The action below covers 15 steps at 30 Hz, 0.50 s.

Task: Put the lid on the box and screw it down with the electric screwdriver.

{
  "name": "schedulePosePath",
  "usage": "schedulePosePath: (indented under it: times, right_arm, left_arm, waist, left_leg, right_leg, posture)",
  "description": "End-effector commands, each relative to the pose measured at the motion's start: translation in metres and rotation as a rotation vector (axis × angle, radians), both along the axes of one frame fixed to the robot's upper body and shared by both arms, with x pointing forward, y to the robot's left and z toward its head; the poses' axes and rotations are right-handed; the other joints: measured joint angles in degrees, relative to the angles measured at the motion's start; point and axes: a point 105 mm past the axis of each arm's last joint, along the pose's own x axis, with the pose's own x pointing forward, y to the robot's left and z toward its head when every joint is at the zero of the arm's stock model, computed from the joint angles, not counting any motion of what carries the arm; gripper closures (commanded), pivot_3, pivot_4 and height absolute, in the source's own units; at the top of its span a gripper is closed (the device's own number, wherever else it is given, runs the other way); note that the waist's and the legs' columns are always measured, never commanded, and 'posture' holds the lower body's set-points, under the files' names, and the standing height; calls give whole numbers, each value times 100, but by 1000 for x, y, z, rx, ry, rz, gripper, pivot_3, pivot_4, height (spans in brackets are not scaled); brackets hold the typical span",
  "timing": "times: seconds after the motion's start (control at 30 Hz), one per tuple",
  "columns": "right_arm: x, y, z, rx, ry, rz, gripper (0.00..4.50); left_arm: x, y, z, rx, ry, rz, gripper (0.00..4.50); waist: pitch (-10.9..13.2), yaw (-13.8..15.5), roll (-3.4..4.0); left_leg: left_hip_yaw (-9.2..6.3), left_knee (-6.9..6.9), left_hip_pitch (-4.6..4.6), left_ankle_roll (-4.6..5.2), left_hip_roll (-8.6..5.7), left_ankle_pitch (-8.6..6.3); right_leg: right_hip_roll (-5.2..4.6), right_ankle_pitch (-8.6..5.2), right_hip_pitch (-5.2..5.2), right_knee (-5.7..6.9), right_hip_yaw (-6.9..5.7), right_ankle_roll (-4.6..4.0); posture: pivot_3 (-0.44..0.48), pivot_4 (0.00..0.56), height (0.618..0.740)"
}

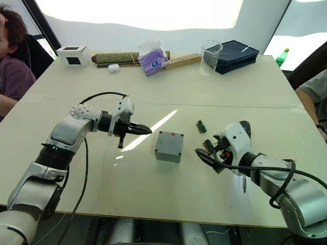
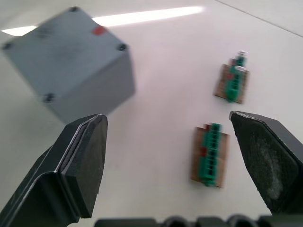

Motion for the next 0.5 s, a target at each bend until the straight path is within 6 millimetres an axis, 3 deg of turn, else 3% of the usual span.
schedulePosePath:
  times: [0.03, 0.3, 0.5]
  right_arm:
    - [10, 1, 8, 3, -77, -32, 29]
    - [44, -5, 6, 82, -128, -143, 29]
    - [59, 8, 4, 79, -146, -110, 29]
  left_arm:
    - [-5, -8, 16, -38, -38, -36, 4500]
    - [-3, -18, 19, -70, -59, -20, 4500]
    - [10, -21, 23, -115, -117, 60, 4500]
  waist:
    - [0, -2, 0]
    - [0, 12, 0]
    - [0, 10, 1]
  left_leg:
    - [-1, -1, 0, -2, 0, 1]
    - [0, 4, 1, -7, 0, 4]
    - [1, 3, 0, -18, 0, 10]
  right_leg:
    - [2, 0, -1, 1, 0, 0]
    - [-1, 0, 1, 1, 1, 0]
    - [-2, 0, 0, 2, 1, 0]
  posture:
    - [0, 150, 739]
    - [0, 150, 739]
    - [0, 150, 739]
